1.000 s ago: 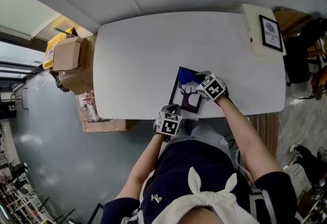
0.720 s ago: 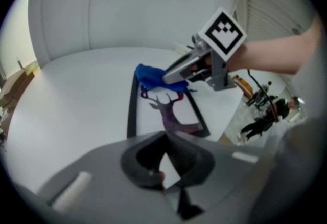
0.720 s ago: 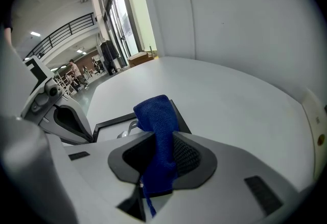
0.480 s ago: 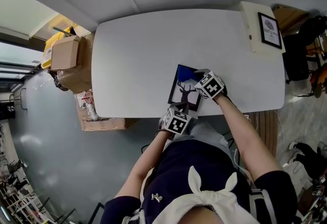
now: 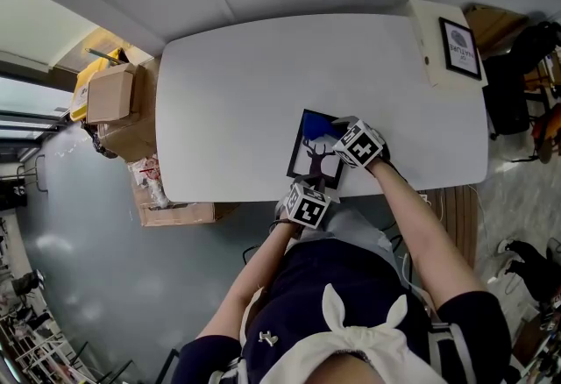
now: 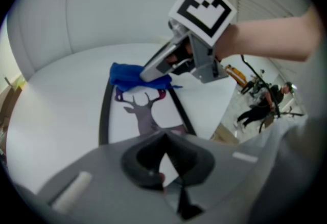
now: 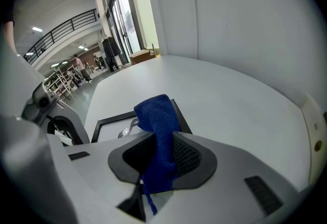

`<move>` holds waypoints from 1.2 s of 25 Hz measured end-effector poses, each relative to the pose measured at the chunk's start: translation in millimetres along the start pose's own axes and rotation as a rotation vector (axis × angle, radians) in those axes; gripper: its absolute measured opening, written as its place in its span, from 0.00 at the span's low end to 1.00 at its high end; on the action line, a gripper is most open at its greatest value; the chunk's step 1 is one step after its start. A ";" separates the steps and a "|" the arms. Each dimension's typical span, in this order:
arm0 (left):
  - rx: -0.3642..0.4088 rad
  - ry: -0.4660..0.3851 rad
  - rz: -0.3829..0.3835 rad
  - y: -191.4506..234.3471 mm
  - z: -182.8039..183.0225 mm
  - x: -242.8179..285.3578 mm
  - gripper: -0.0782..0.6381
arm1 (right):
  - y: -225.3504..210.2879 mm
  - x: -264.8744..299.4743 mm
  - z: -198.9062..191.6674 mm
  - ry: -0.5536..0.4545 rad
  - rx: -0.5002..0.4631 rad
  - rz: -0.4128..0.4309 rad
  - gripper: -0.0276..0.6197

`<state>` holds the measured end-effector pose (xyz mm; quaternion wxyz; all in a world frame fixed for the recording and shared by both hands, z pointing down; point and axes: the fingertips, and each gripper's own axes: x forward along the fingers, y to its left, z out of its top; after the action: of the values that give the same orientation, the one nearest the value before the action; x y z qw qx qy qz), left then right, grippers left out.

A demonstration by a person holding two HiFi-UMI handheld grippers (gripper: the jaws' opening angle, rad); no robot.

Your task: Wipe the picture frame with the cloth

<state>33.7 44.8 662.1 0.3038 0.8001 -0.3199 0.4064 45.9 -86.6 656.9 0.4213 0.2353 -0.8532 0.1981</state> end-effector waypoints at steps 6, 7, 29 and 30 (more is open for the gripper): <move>-0.018 -0.016 0.002 0.5 0.3 -0.8 0.11 | -3.6 -5.7 -3.7 0.012 -0.008 -0.003 0.19; -0.020 -0.019 0.003 0.6 0.4 -0.8 0.11 | -4.5 -6.7 -4.5 0.012 -0.007 -0.003 0.19; -0.042 -0.048 0.007 1.1 0.2 -1.2 0.11 | 13.0 -12.6 -16.5 -0.049 0.030 0.021 0.19; -0.044 -0.050 0.008 1.5 0.1 -1.1 0.11 | 14.9 -12.5 -16.9 -0.055 0.034 0.023 0.19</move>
<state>32.1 44.2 661.4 0.3115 0.8019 -0.3393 0.3805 54.7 -62.6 654.2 0.3913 0.2381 -0.8636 0.2106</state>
